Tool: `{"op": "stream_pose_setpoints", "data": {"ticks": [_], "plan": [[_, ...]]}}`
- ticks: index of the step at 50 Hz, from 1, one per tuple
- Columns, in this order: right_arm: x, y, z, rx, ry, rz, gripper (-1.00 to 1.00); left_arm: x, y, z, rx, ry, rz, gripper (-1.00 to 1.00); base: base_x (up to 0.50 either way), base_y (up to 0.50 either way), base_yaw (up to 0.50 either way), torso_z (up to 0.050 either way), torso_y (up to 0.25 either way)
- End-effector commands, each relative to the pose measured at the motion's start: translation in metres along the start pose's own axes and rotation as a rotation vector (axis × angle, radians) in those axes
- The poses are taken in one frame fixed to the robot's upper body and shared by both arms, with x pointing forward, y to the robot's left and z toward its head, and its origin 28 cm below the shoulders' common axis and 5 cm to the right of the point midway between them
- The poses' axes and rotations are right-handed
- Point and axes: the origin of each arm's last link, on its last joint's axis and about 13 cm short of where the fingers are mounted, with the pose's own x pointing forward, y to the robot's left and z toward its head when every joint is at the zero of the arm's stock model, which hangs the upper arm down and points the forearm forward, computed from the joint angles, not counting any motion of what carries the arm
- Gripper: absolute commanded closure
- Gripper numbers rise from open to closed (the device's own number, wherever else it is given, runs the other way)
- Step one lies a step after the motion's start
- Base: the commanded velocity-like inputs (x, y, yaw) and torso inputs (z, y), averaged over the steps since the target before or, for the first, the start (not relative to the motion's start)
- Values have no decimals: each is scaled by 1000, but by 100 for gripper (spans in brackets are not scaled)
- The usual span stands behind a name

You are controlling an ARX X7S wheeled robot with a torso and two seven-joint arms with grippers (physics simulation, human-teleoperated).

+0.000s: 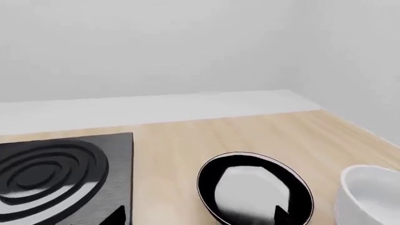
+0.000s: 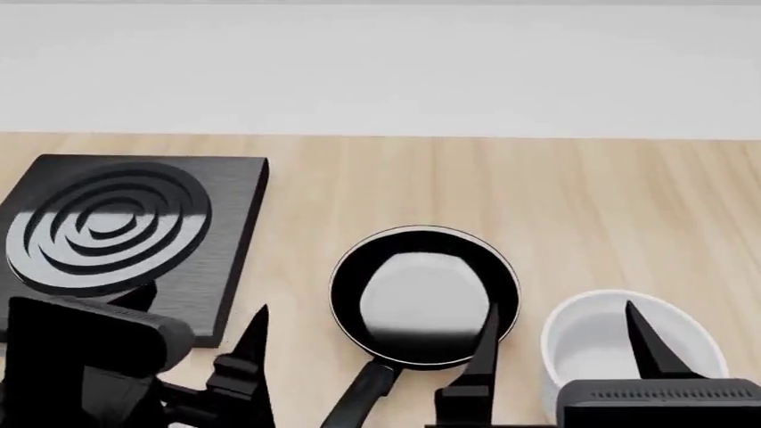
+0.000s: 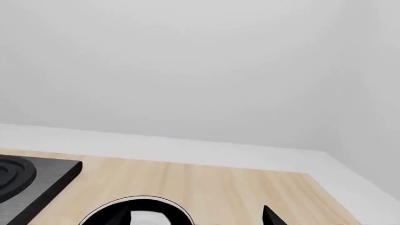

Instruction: Put the frying pan on the cabinet shelf.

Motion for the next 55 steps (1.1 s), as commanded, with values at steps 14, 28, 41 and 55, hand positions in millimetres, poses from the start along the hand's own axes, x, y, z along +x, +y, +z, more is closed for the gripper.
{"op": "stream_pose_setpoints", "data": {"ticks": [14, 28, 41, 55], "plan": [[-2, -1, 1, 11, 11, -3, -100, 46, -15, -1, 17, 262, -133, -100, 0, 0, 0, 0, 0], [-6, -13, 8, 6, -1, -59, -100, 75, -15, -20, -27, 364, -172, -100, 0, 0, 0, 0, 0], [-6, -14, 3, 2, 5, -60, -100, 83, -20, -36, -30, 446, -180, -100, 0, 0, 0, 0, 0], [-5, -13, -6, 0, 25, -50, -100, 87, -41, -57, -57, 517, -222, -100, 0, 0, 0, 0, 0]]}}
